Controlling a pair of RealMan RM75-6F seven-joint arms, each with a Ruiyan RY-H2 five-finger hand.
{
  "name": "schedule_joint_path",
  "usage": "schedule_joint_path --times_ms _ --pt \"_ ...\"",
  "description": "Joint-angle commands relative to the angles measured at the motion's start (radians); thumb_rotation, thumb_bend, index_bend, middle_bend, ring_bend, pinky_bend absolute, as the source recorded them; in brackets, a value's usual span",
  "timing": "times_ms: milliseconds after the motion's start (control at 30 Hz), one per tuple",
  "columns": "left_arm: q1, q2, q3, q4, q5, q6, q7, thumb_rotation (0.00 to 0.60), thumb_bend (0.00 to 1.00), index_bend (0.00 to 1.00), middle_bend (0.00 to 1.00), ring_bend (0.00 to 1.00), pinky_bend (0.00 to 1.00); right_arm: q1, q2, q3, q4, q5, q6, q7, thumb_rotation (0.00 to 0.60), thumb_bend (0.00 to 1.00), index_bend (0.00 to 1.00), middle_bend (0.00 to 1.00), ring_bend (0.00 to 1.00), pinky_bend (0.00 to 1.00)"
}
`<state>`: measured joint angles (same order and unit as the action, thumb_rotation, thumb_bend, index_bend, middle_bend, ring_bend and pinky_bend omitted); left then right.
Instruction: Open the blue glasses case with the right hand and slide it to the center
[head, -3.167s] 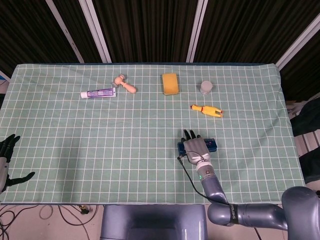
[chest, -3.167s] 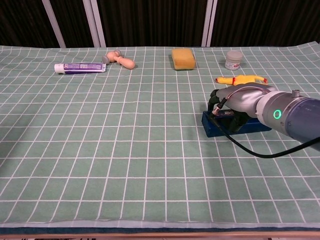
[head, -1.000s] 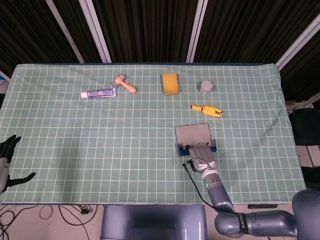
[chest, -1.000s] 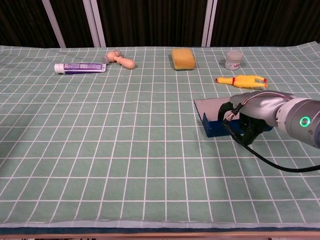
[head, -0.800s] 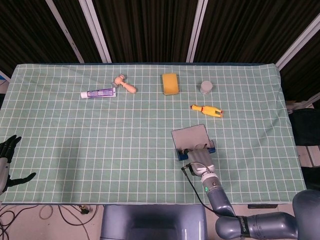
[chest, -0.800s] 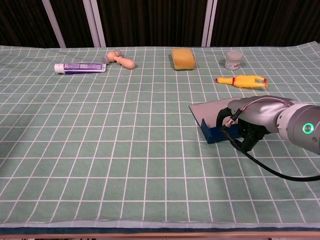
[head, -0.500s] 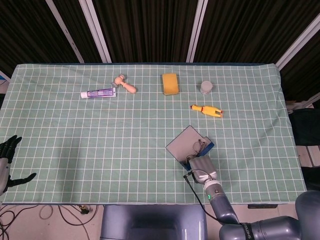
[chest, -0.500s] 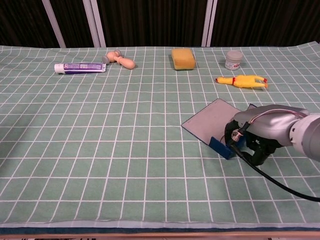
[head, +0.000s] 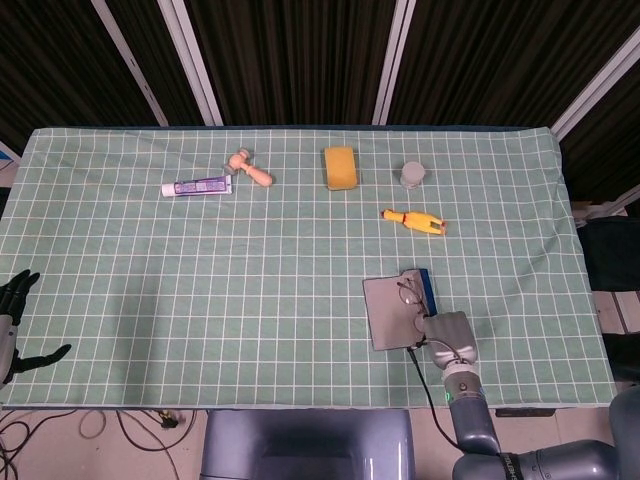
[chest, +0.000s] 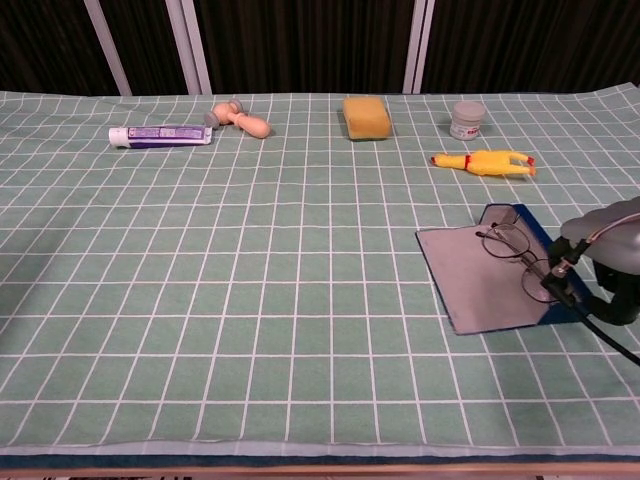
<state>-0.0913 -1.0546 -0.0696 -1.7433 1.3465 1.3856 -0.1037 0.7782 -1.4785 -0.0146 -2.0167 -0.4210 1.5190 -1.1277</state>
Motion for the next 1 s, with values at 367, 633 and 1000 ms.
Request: schedule_joint_path --times_ms 367,633,1000 --pt "0.002 0.009 -0.008 -0.01 -0.015 -0.003 -0.016 0.6 0.0 0.0 0.0 0.0 0.0 -0.006 0.015 0.054 0.116 0.126 -0.011 -0.051 0.6 0.54 0.39 0.92 1.0 1.0" --pt "0.002 0.01 -0.01 -0.01 -0.019 -0.003 -0.019 0.6 0.0 0.0 0.0 0.0 0.0 0.004 0.007 0.093 0.167 0.19 -0.031 -0.079 0.6 0.54 0.39 0.92 1.0 1.0" --pt "0.003 0.013 -0.012 -0.011 -0.027 -0.007 -0.026 0.6 0.0 0.0 0.0 0.0 0.0 0.018 -0.033 0.151 0.279 0.259 -0.073 -0.09 0.6 0.54 0.35 0.92 1.0 1.0"
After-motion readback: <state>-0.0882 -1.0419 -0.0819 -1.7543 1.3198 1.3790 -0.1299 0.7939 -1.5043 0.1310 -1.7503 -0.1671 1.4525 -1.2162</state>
